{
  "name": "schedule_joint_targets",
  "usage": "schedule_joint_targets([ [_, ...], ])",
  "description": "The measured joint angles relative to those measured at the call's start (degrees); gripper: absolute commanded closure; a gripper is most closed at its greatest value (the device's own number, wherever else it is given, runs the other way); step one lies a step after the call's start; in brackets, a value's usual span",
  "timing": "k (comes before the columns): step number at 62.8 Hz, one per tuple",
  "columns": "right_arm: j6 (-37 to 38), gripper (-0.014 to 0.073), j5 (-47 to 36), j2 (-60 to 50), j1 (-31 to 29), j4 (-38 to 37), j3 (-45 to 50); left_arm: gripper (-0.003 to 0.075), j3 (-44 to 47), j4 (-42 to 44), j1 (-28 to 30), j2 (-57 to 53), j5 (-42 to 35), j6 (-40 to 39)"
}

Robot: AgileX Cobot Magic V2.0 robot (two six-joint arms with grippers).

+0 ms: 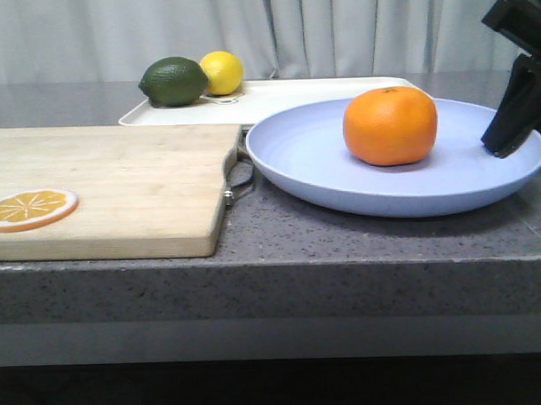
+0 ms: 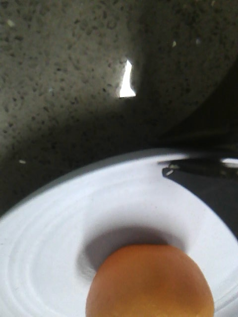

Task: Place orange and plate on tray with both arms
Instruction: 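Lift the plate with the orange using the right gripper toward the tray, then lower the plate onto the white tray and open the right gripper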

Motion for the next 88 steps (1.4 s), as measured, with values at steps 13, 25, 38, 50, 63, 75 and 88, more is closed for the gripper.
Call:
schedule_joint_targets([
  [13, -0.1, 0.0658, 1.5, 0.0, 0.0, 1.0, -2.0, 0.0090, 0.0, 0.0, 0.0, 0.0, 0.0, 0.0],
  [25, -0.5, 0.0658, 4.9, 0.0, 0.0, 1.1, -5.2, 0.0090, 0.0, 0.0, 0.0, 0.0, 0.0, 0.0],
  [38, -0.6, 0.0658, 8.5, 0.0, 0.0, 4.1, -7.8, 0.0090, 0.0, 0.0, 0.0, 0.0, 0.0, 0.0],
  [50, 3.1, 0.0658, 8.4, 0.0, 0.1, 8.5, -10.0, 0.0090, 0.0, 0.0, 0.0, 0.0, 0.0, 0.0],
  [63, 10.4, 0.0658, 5.4, 1.2, 1.6, 8.7, -16.0, 0.0090, 0.0, 0.0, 0.0, 0.0, 0.0, 0.0],
  [75, 17.1, 0.0658, 4.7, 7.2, 4.4, 8.7, -25.2, 0.0090, 0.0, 0.0, 0.0, 0.0, 0.0, 0.0],
  [88, 21.8, 0.0658, 4.2, 17.4, 6.3, 8.5, -36.3, 0.0090, 0.0, 0.0, 0.0, 0.0, 0.0, 0.0],
])
